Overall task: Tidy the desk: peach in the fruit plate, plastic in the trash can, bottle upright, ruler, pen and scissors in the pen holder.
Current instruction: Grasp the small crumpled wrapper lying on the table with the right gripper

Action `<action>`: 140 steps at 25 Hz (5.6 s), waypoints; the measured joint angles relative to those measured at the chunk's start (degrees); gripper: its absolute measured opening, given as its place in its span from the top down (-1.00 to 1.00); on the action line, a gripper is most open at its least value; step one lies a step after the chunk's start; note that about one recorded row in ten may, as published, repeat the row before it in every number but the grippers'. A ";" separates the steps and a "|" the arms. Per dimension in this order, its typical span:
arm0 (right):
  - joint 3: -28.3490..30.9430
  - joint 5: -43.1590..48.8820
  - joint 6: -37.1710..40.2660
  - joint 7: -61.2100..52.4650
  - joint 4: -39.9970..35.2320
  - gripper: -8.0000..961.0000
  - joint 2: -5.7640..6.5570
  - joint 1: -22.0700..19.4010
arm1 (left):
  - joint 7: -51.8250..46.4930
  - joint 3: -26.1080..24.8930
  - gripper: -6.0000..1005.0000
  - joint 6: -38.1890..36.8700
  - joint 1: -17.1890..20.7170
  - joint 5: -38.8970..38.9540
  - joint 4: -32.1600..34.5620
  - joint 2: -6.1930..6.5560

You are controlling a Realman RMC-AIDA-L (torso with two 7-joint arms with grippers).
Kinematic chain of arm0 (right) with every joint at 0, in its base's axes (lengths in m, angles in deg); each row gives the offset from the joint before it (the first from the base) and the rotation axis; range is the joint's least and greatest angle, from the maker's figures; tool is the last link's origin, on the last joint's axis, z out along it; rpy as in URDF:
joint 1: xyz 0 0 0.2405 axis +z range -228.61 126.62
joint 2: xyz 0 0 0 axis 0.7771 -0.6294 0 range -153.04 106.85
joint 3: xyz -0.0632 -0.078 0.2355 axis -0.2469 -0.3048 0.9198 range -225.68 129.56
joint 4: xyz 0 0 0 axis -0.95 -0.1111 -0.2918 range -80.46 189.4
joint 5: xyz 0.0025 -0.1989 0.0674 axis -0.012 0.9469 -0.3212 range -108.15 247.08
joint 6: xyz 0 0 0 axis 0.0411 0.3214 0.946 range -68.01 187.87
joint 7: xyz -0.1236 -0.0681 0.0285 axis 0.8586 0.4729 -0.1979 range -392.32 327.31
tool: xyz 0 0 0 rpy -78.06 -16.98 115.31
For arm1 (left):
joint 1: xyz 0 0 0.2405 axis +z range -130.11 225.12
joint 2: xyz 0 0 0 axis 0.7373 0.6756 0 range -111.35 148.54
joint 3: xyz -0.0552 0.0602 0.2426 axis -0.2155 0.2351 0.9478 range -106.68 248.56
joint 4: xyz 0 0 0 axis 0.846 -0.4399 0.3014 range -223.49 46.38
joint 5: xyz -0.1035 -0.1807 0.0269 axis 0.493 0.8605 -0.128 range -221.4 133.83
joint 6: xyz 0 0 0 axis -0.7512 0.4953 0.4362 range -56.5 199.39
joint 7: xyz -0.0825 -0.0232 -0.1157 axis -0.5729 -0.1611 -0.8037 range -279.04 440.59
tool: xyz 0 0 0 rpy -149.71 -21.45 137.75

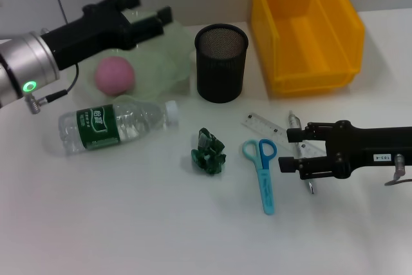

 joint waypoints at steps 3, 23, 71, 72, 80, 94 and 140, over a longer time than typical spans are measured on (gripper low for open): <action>0.14 0.00 -0.01 -0.34 -0.09 -0.51 0.15 0.19 | -12.43 1.73 -0.68 -12.81 2.99 -7.06 8.17 0.80; -3.38 5.37 4.23 -24.63 -16.30 -0.49 0.11 5.94 | -15.75 1.29 -0.68 -34.83 8.33 -28.11 11.29 0.91; -31.20 25.77 -18.48 -51.57 -5.09 -0.44 -6.17 32.09 | -15.79 1.77 -0.68 -30.85 11.38 -31.94 11.41 2.10; -31.25 25.62 -18.84 -51.56 -4.85 -0.44 -6.17 32.11 | -15.78 1.78 -0.68 -30.85 11.37 -31.93 11.41 2.10; -35.60 23.27 -21.77 -51.58 -3.67 -0.43 -6.18 31.96 | -15.79 1.72 -0.67 -30.84 11.19 -31.92 11.42 2.31; -36.39 23.19 -22.74 -51.60 -3.67 -0.41 -6.26 32.21 | -15.66 1.31 -0.67 -30.83 10.90 -31.92 11.42 2.37; -39.55 20.21 -25.20 -50.83 -2.71 0.27 -5.95 30.40 | -15.52 1.46 -0.67 -30.36 10.71 -31.92 11.42 1.99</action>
